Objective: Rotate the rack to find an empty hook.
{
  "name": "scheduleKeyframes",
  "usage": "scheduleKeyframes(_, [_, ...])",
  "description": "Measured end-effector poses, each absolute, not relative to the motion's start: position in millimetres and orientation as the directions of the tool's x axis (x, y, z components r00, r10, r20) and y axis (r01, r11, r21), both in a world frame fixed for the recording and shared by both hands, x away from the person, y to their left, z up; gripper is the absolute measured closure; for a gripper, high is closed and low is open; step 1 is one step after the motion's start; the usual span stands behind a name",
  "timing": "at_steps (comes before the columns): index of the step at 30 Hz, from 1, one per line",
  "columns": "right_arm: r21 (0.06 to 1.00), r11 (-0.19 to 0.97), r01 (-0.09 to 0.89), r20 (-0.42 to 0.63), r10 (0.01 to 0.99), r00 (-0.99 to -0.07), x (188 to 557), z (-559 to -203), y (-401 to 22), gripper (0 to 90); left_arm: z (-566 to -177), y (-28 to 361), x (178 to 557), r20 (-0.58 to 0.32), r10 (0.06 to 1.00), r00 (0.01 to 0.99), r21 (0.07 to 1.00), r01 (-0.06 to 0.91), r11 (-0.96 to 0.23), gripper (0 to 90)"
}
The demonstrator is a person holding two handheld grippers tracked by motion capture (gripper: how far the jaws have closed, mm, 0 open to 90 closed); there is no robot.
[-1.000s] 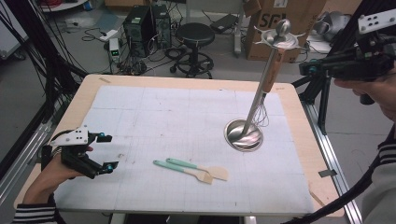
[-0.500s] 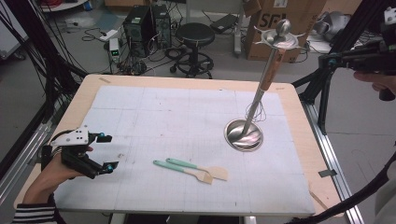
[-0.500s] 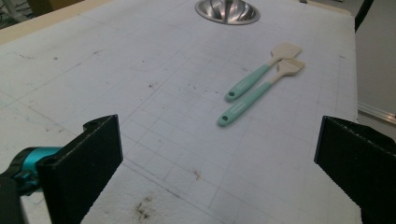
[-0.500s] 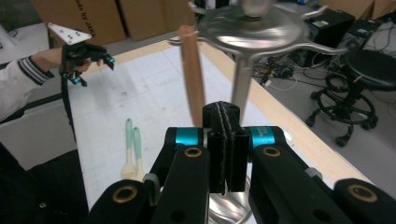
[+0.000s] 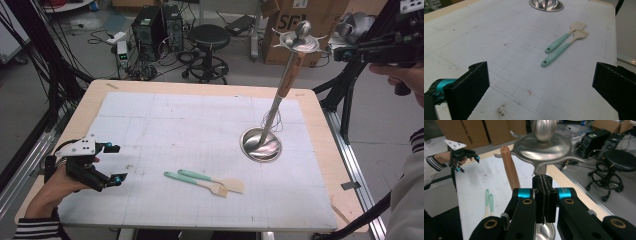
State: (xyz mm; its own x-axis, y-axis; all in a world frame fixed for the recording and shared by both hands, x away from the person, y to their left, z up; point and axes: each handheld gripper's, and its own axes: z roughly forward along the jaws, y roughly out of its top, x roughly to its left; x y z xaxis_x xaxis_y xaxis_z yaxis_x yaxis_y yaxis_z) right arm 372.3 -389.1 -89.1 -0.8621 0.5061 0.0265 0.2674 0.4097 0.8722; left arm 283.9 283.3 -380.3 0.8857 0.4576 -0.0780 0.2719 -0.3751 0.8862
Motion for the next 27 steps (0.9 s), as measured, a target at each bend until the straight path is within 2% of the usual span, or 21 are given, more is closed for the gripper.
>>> scheduleKeyframes(17, [0.858, 0.462, 0.226, 0.003, 0.434, -0.901, 363.8, -86.6, -338.1, 89.0, -379.9, 281.6, 282.8, -0.078, 0.449, 0.890, 0.889, 0.265, -0.372, 1.7])
scheduleKeyframes(27, [0.864, 0.450, 0.227, 0.015, 0.427, -0.904, 358.9, -88.6, -330.9, 88.9, -378.5, 284.2, 281.9, -0.080, 0.452, 0.888, 0.895, 0.263, -0.359, 1.6])
